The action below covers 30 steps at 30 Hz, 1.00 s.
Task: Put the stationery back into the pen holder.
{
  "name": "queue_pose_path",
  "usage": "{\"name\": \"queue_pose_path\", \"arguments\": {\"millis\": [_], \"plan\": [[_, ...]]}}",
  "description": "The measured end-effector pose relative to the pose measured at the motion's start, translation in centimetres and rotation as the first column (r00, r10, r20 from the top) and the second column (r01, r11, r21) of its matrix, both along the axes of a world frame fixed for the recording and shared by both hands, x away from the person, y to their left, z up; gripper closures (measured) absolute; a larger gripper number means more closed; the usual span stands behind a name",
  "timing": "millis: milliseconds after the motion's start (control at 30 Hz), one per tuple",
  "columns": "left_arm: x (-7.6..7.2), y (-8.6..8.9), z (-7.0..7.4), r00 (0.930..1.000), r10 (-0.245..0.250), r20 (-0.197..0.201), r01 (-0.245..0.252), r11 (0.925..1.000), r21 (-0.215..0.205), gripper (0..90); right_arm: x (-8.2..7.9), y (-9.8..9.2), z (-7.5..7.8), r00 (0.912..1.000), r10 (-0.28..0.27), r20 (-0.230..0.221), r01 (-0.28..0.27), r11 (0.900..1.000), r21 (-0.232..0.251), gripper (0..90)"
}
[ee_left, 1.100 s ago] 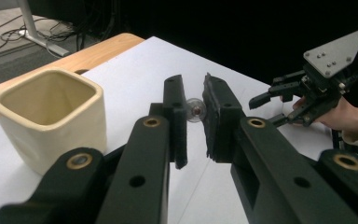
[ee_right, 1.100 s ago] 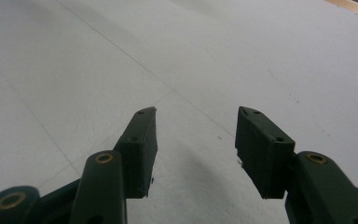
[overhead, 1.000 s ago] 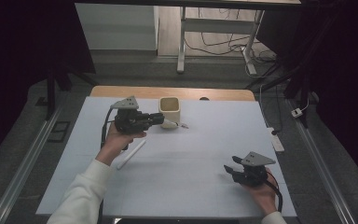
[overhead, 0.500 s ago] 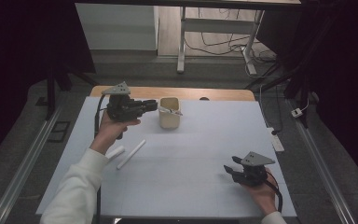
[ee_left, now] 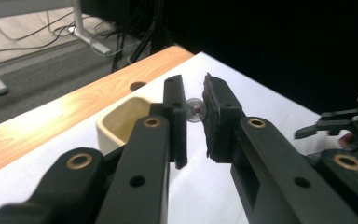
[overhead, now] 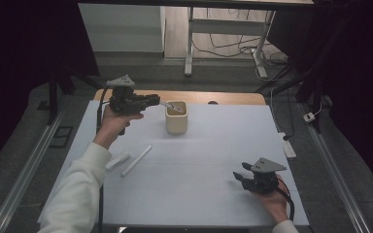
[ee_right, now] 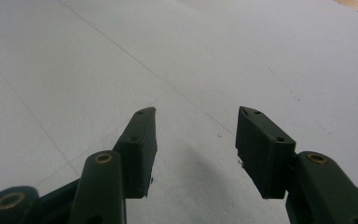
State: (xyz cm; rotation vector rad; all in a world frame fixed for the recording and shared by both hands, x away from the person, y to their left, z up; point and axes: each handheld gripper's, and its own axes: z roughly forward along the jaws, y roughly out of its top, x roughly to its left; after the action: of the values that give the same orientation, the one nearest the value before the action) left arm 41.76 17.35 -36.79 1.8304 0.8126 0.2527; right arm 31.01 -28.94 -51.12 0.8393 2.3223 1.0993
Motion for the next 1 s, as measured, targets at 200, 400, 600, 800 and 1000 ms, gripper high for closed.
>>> {"name": "queue_pose_path", "arguments": {"millis": [200,400,600,800,1000], "plan": [[1.1,-0.4,-0.1,0.9997,0.016,-0.020,-0.015,0.9987,0.049,79.1,0.0,-0.1,0.0,1.0000,0.000,0.002,0.000,1.000,-0.002,47.7],[1.7,-1.0,-0.1,0.9993,0.023,-0.029,-0.021,0.9971,0.073,79.0,0.0,-0.1,0.0,1.0000,-0.002,0.002,0.002,1.000,0.000,47.7],[2.0,-1.5,-0.3,0.9989,0.032,-0.034,-0.028,0.9948,0.098,78.9,0.1,-0.1,0.0,1.0000,0.001,-0.002,-0.001,1.000,-0.001,47.7],[2.6,-1.8,-0.7,0.9976,0.048,-0.050,-0.042,0.9918,0.121,78.9,0.0,-0.1,0.0,1.0000,-0.002,0.006,0.002,1.000,-0.003,47.9],[3.6,-2.5,-1.5,0.9957,0.067,-0.065,-0.057,0.9882,0.142,78.7,0.0,0.1,-0.1,0.9999,0.007,0.010,-0.007,1.000,-0.004,48.0]]}}
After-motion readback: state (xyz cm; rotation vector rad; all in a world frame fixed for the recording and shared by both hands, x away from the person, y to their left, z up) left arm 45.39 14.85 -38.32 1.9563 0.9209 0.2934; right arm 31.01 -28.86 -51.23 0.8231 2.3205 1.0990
